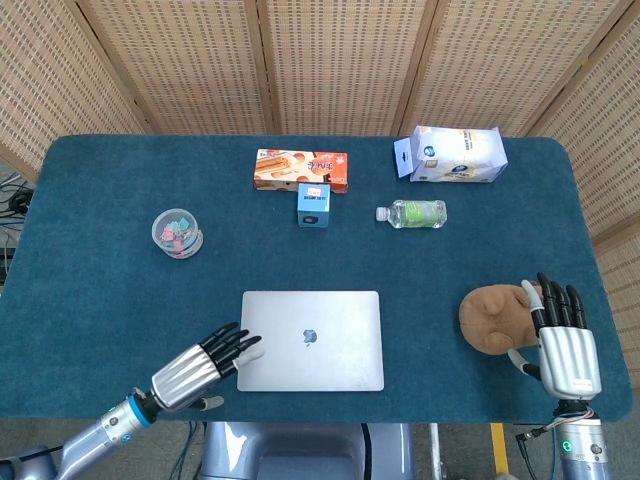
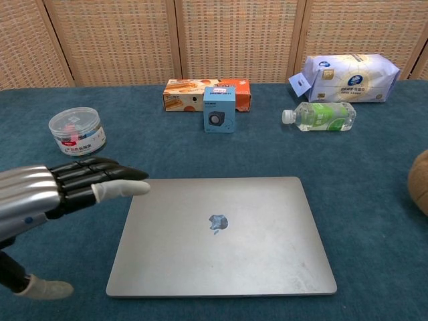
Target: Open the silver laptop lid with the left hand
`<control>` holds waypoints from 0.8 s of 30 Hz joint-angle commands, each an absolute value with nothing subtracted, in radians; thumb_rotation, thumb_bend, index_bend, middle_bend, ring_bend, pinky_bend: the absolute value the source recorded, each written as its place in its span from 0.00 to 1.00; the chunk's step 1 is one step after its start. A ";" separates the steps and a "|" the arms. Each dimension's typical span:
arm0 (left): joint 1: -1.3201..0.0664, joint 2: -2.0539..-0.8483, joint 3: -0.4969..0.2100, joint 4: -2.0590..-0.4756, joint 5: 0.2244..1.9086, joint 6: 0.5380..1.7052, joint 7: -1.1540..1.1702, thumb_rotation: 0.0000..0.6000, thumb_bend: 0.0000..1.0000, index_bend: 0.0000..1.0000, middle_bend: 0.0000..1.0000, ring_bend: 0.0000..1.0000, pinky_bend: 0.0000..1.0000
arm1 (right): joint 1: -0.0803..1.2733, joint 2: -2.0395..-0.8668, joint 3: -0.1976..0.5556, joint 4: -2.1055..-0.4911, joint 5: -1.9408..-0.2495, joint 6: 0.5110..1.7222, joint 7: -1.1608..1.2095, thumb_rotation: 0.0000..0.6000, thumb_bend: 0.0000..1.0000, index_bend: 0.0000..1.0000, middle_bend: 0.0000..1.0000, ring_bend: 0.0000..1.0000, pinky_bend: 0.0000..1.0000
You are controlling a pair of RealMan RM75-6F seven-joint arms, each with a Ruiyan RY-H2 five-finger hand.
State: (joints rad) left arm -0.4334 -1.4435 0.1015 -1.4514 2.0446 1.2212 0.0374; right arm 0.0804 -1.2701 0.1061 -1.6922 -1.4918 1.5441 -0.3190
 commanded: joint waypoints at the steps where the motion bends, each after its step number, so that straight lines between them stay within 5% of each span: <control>1: -0.483 -1.483 0.088 -1.478 2.045 1.156 0.096 1.00 0.00 0.00 0.00 0.00 0.00 | 0.081 -1.270 0.107 -1.691 -1.490 1.543 -0.319 1.00 0.00 0.00 0.00 0.00 0.00; 24: -0.652 -1.758 0.029 -1.361 1.936 0.956 0.243 1.00 0.00 0.00 0.00 0.00 0.00 | 0.085 -1.248 0.116 -1.697 -1.462 1.527 -0.270 1.00 0.00 0.00 0.00 0.00 0.00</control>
State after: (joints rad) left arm -0.6408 -1.7264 0.0377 -1.3933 1.9588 0.9736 0.2414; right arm 0.0851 -1.2509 0.1149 -1.6967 -1.4653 1.5283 -0.2735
